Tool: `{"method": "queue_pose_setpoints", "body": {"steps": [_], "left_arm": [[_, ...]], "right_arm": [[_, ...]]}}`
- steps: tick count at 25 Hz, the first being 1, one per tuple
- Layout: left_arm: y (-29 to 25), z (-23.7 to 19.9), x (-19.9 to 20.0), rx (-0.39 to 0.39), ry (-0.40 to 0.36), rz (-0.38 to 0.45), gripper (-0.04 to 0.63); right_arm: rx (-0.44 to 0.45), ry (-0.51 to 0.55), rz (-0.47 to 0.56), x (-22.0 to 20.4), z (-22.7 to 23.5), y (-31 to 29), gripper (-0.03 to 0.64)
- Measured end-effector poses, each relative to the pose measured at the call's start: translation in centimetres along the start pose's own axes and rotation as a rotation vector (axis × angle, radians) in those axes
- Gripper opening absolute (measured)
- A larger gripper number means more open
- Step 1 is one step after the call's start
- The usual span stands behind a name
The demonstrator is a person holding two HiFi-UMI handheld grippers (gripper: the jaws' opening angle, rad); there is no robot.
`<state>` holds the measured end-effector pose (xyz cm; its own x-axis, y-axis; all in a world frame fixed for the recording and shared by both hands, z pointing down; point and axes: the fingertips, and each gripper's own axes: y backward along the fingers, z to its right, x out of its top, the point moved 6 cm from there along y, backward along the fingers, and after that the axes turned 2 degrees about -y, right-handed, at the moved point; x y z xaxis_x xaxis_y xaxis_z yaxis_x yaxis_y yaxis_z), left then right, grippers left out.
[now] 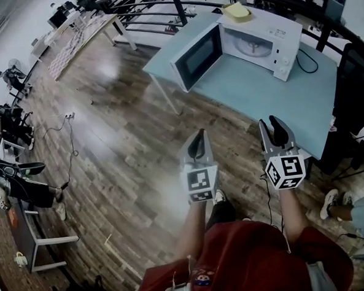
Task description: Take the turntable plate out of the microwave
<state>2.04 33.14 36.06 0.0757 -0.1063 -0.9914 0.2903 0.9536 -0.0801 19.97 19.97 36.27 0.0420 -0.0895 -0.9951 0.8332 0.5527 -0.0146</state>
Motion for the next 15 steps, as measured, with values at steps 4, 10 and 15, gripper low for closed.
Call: {"method": "queue_pose_setpoints", "body": {"steps": [4,10,15], "left_arm": [[-3.0,-3.5,-0.6,-0.024,0.018,-0.027,0.000],[-7.1,-7.6,-1.1,-0.060,0.035,-0.035,0.000],[-10.2,-10.0,-1.8,-0.096,0.055,-0.044,0.000]], "right_arm": [[-0.023,0.016,-0.026,-0.2,-1.3,-4.1,0.121],[-0.057,0.023,-0.059,-0.7,-2.3,-9.4,0.121],[-0.084,0.039,-0.072,-0.9,-2.6,-12.6,0.121]]}}
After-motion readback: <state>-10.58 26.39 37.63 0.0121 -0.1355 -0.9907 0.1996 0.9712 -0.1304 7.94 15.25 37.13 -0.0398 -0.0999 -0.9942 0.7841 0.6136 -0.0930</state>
